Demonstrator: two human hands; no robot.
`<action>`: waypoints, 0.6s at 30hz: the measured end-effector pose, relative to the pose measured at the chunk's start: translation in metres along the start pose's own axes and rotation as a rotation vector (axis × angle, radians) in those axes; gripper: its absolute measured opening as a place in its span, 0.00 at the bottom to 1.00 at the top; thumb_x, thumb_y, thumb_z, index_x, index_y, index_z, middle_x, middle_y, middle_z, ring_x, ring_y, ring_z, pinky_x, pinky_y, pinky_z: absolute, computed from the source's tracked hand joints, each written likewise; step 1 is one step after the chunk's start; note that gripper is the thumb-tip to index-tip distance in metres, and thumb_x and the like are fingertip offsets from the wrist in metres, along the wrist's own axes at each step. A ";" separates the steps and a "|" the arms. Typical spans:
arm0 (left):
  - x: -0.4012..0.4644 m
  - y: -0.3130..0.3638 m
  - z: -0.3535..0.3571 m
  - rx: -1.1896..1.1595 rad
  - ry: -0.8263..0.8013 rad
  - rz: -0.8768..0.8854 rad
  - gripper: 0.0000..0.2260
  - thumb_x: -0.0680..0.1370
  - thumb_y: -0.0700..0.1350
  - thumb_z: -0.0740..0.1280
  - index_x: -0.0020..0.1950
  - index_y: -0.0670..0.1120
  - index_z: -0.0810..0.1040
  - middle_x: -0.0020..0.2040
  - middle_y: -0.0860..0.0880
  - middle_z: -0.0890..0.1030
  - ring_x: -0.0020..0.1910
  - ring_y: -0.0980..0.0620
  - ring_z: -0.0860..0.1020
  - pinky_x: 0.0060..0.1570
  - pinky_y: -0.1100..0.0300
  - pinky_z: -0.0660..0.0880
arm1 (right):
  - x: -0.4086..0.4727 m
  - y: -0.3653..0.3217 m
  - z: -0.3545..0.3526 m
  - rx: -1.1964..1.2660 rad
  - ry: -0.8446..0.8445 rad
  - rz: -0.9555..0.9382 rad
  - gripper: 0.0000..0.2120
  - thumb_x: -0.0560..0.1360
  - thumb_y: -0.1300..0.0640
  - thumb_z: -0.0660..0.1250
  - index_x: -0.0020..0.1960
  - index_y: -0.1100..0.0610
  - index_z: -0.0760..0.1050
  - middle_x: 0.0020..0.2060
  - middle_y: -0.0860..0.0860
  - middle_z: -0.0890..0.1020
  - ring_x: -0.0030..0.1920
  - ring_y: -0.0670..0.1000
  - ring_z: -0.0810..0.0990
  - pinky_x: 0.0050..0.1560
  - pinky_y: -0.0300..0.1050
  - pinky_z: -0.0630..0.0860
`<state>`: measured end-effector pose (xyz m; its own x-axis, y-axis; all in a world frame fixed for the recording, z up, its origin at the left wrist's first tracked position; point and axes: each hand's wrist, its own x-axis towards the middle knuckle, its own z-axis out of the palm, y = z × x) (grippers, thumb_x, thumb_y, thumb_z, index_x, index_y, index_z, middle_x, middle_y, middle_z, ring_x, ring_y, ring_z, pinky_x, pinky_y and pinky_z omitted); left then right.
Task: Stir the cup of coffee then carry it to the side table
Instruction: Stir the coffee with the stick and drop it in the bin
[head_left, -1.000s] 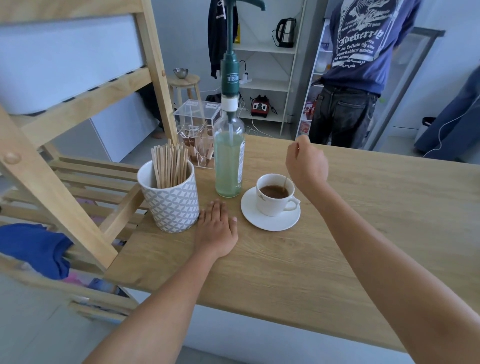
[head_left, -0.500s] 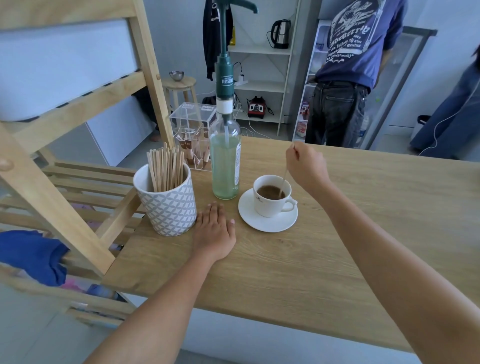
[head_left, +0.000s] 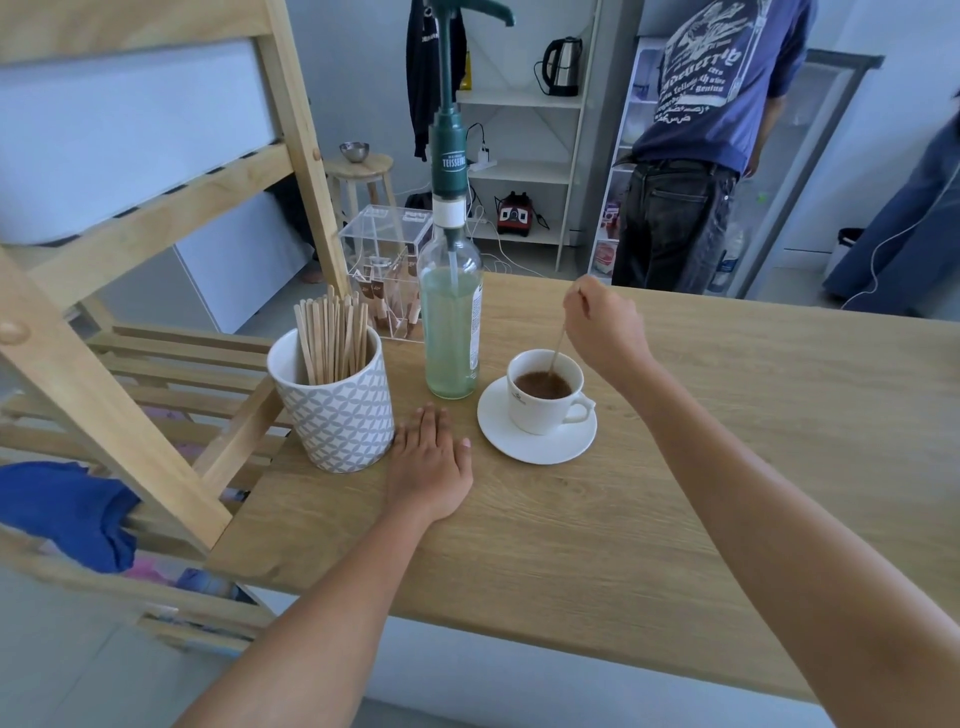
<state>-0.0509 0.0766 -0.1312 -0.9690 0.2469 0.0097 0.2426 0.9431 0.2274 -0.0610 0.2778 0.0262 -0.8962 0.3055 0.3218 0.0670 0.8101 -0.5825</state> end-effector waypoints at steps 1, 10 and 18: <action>0.000 0.000 0.000 0.001 0.001 0.000 0.27 0.81 0.54 0.43 0.78 0.42 0.48 0.79 0.43 0.49 0.78 0.48 0.45 0.76 0.49 0.42 | -0.001 -0.002 0.001 0.040 -0.025 -0.003 0.15 0.78 0.57 0.50 0.49 0.62 0.73 0.41 0.58 0.82 0.45 0.60 0.78 0.53 0.55 0.73; 0.002 -0.001 0.003 0.001 0.006 -0.003 0.28 0.81 0.54 0.42 0.78 0.43 0.48 0.79 0.43 0.49 0.78 0.48 0.45 0.76 0.50 0.42 | -0.003 0.006 -0.004 -0.037 0.058 -0.049 0.13 0.78 0.57 0.50 0.44 0.61 0.71 0.32 0.54 0.77 0.37 0.57 0.74 0.44 0.48 0.66; 0.003 -0.002 0.004 0.005 0.008 -0.006 0.28 0.81 0.54 0.42 0.78 0.43 0.48 0.79 0.43 0.49 0.78 0.48 0.45 0.75 0.50 0.42 | -0.008 0.004 0.000 0.098 -0.046 -0.053 0.15 0.77 0.58 0.51 0.46 0.63 0.74 0.38 0.59 0.82 0.41 0.60 0.79 0.53 0.56 0.73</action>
<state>-0.0539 0.0767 -0.1353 -0.9707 0.2397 0.0160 0.2371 0.9457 0.2223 -0.0538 0.2784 0.0213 -0.9165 0.2388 0.3209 -0.0218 0.7712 -0.6362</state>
